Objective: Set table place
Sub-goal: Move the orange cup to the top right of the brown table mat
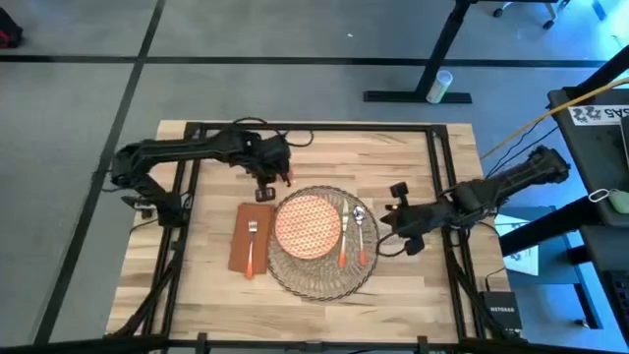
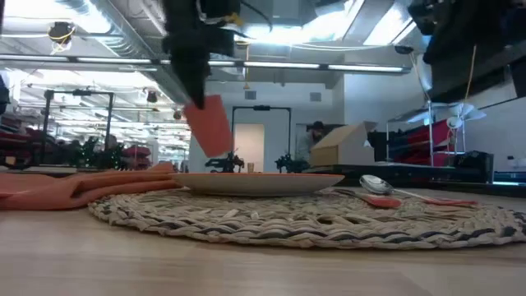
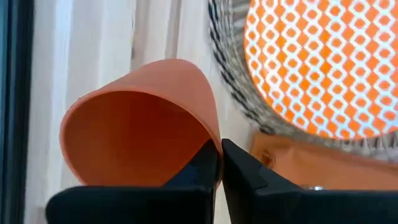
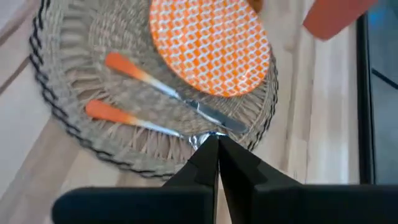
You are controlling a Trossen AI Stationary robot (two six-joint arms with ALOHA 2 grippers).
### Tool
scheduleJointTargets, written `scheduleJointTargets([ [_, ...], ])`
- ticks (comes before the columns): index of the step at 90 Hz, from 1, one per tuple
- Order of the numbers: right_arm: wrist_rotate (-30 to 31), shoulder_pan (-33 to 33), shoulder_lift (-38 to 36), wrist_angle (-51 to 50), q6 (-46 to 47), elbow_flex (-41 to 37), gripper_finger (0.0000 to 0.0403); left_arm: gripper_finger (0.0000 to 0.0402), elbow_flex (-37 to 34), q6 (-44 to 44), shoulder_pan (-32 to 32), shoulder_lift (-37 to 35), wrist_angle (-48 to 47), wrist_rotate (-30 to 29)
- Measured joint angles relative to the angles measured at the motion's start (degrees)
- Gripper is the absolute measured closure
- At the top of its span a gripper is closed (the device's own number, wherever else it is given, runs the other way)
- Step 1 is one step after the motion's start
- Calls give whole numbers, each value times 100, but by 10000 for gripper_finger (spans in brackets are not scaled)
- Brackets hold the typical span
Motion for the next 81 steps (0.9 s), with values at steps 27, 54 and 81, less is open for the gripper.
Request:
scheduleJointTargets([
  [27,-352,-539,-190,179,-82,-295,403,401,2327,675,97,1531,-914,58],
  [54,-548,-995,-190,173,-310,-298,403,401,4052,827,306,2501,-2012,316],
  [81,-882,-1342,-182,185,-317,-300,403,401,4156,779,544,3176,-2273,-164],
])
